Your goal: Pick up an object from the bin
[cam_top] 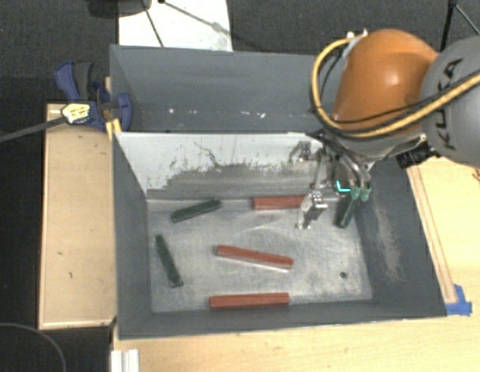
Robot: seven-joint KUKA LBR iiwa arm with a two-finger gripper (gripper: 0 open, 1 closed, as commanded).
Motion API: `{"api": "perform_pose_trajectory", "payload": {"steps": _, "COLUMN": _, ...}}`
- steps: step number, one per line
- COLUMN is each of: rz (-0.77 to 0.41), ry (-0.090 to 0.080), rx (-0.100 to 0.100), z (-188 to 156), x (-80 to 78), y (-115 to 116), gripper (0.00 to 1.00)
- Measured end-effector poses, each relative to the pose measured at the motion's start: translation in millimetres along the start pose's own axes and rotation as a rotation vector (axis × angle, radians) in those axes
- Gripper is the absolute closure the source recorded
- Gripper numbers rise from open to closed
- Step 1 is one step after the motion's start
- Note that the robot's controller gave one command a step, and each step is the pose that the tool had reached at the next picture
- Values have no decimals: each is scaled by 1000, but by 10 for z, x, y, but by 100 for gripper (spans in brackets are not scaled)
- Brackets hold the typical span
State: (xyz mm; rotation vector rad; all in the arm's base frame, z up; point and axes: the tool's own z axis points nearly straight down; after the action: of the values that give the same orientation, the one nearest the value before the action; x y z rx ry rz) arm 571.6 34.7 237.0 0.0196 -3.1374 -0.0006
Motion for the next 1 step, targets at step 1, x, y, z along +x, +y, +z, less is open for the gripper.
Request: {"api": "perform_pose_trajectory", "payload": {"steps": 1, "rz": 1, "ry": -8, "rx": 0, "z": -41, "x": -15, "y": -2, "gripper": 0}}
